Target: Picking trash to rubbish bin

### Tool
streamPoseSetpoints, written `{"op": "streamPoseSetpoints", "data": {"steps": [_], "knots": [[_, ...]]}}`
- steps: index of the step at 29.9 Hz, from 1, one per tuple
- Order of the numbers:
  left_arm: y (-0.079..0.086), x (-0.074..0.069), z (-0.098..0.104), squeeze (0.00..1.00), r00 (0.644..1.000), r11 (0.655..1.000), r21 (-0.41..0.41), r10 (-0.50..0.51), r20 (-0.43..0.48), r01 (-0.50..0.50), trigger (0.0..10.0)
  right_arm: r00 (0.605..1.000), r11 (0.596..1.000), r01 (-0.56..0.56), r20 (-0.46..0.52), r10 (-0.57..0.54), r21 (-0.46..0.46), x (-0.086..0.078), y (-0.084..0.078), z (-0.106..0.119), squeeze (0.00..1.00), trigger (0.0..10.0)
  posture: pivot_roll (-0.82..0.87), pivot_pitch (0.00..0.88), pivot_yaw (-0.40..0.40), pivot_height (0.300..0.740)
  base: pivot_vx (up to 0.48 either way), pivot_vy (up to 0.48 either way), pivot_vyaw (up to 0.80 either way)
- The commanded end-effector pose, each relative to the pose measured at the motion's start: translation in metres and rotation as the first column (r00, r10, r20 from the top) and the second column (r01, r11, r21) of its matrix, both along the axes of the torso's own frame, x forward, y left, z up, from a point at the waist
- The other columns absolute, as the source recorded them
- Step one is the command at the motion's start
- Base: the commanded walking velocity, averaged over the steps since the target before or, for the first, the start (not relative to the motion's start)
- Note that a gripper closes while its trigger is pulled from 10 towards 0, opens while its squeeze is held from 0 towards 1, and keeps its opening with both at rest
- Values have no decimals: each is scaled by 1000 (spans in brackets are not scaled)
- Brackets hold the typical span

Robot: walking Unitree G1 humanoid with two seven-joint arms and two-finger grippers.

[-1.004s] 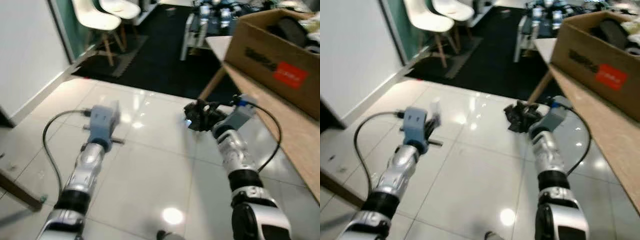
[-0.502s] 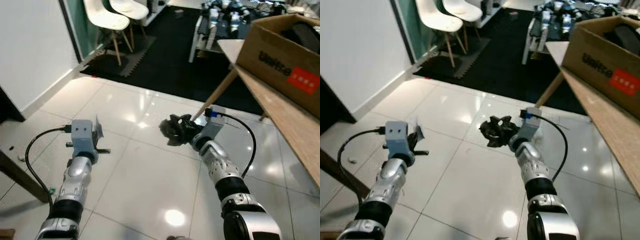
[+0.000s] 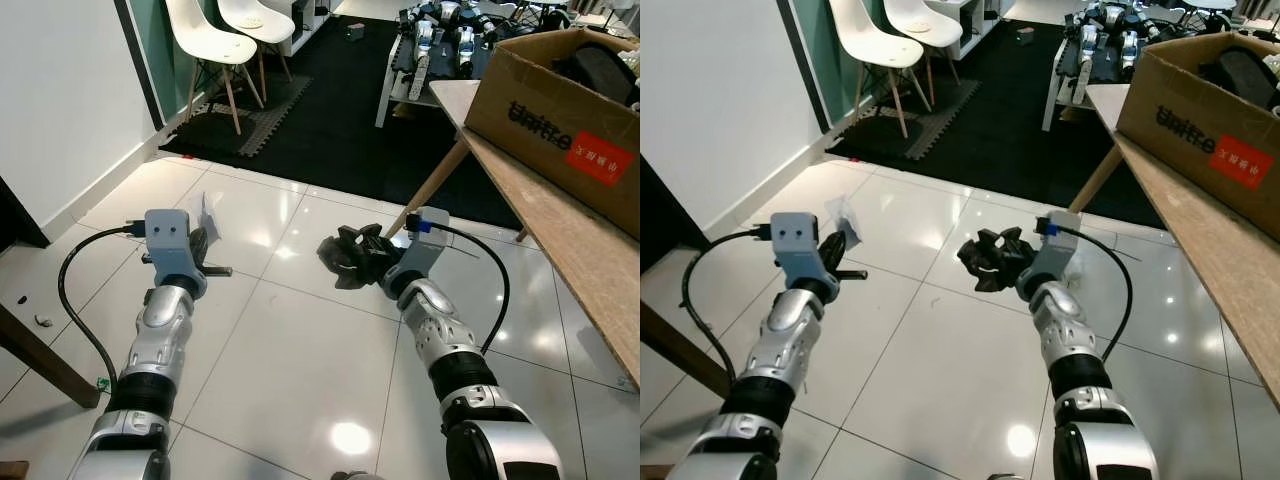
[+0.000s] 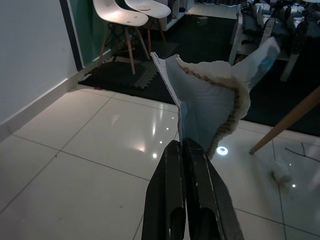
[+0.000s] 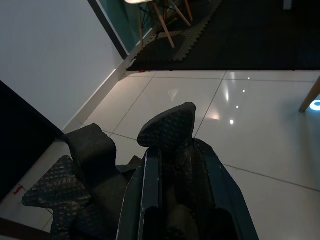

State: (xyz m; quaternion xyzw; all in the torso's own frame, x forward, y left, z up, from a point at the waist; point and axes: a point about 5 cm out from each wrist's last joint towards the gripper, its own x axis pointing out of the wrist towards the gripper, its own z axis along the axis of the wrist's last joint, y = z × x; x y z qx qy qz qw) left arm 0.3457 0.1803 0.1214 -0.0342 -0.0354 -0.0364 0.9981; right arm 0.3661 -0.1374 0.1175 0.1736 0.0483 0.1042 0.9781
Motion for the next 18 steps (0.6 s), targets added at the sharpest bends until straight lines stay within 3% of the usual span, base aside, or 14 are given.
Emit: {"op": "streamPoseSetpoints", "data": {"steps": [1,15,18], "knots": [[-5,1,2,0,1000,1000,-16,-15,14,15,10000,1000,1000,-2,-2,2,-6,2,3,0,0,10000,53,74,5,740,270,0,0],[-16,2,5,0,998,998,-4,-59,23,59,10000,999,999,31,13,-31,14,4,-3,5,0,10000,48,72,7,740,272,0,0],[-17,3,5,0,998,998,-2,-66,25,66,10000,999,999,32,12,-32,10,5,-4,6,0,10000,48,72,7,740,271,0,-800]]}}
